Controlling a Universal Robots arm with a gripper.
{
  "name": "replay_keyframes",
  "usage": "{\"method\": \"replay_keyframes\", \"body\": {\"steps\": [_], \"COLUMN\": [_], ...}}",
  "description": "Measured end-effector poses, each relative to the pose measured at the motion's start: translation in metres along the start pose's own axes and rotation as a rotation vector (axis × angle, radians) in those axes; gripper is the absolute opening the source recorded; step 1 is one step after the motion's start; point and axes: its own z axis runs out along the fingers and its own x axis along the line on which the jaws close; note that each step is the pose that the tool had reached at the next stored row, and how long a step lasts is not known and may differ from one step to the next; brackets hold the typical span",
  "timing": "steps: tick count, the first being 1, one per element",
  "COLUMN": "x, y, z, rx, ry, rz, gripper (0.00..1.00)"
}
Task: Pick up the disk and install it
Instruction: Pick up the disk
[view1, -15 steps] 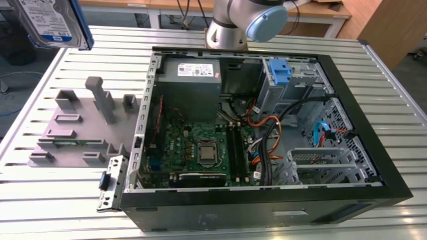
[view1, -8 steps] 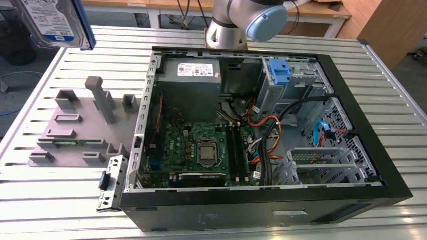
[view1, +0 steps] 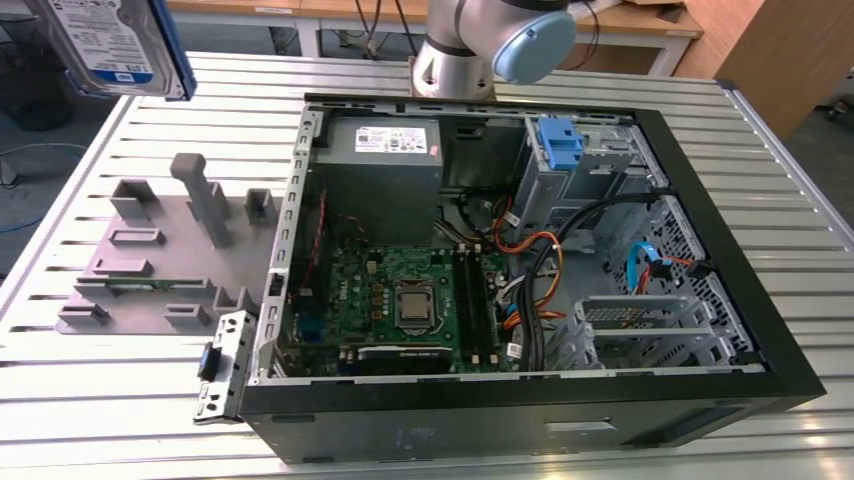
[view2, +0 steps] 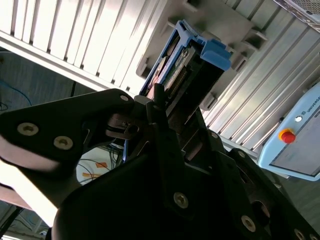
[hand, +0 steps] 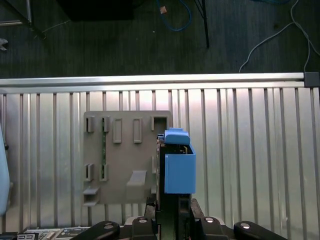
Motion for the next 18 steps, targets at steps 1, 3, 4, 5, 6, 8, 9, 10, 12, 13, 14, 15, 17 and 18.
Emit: {"method": "replay_keyframes", "body": {"steps": [1,3,4,5,6,8,9,10,12,13,14,15,17,18], "x": [0.0,-0.0001,-0.0001,-0.0001,-0.0002,-0.0002,-0.0002,-0.0003,-0.0003,-0.0003,-0.0003,-0.0003,-0.0003,-0.0004], "y": [-0.0005,-0.0014,-0.002,-0.0025,-0.0031,-0.0044,-0.0049,-0.0054,-0.0062,-0.0064,-0.0065,-0.0066,-0.0067,-0.0072], "z": [0.0,0.0,-0.0001,-0.0001,-0.0001,-0.0001,-0.0002,-0.0002,-0.0002,-0.0002,-0.0002,-0.0002,-0.0002,-0.0002], "rx": [0.0001,0.0001,0.0,0.0,0.0,0.0001,0.0,-0.0001,0.0,0.0,0.0,0.0,0.0001,-0.0001], "ry": [0.0,0.0,0.0,0.0,0.0,0.0,0.0,0.0,0.0,0.0,0.0,0.0,0.0,0.0], "rz": [0.0,0.0,0.0,0.0,0.0,0.0,0.0,0.0,0.0,0.0,0.0,0.0,0.0,0.0], "gripper": [0.35,0.35,0.35,0.35,0.35,0.35,0.35,0.35,0.35,0.35,0.35,0.35,0.35,0.35]}}
